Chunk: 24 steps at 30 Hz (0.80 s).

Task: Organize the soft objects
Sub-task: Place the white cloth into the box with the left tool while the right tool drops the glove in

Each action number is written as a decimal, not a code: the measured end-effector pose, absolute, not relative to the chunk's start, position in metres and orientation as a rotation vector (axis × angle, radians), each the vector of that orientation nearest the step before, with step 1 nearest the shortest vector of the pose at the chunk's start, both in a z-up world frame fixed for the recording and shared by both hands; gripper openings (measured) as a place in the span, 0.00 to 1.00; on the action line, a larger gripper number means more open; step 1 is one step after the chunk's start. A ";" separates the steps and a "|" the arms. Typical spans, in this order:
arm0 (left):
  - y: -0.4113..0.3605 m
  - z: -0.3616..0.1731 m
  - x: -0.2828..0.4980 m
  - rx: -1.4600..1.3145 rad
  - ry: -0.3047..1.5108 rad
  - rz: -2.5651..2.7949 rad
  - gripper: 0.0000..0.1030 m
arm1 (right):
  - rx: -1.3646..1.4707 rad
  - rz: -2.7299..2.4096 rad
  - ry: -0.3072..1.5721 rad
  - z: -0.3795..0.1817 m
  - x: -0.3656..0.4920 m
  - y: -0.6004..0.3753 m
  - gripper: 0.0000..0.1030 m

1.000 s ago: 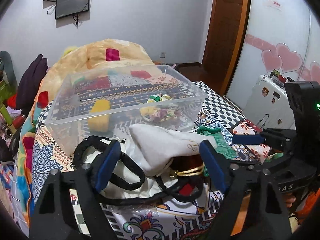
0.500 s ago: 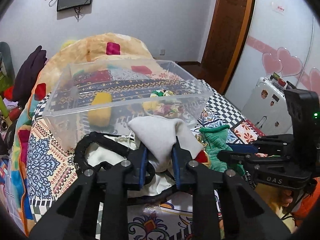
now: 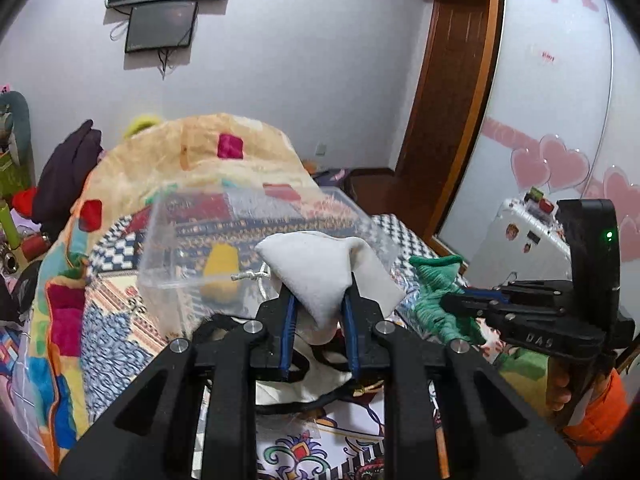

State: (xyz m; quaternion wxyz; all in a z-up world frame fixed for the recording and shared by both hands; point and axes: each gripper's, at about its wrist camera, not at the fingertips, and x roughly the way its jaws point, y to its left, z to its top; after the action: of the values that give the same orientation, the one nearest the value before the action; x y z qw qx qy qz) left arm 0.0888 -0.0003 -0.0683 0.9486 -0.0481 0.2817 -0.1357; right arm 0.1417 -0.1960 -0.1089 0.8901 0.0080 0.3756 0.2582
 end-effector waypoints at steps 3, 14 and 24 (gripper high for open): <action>0.007 -0.057 0.087 -0.101 0.547 -0.259 0.20 | 0.027 0.548 0.730 -0.091 0.145 -0.196 0.09; 0.039 -0.041 0.105 -0.060 0.519 -0.147 0.20 | -0.021 0.589 0.602 -0.049 0.164 -0.159 0.10; 0.050 -0.051 0.149 -0.045 0.581 -0.125 0.20 | -0.060 0.614 0.637 -0.059 0.202 -0.116 0.10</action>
State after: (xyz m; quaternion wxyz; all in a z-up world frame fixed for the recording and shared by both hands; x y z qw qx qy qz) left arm 0.1486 0.0498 -0.0507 0.9559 -0.0222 0.2863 -0.0613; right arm 0.2019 -0.1159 -0.0590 0.9033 -0.0289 0.3083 0.2969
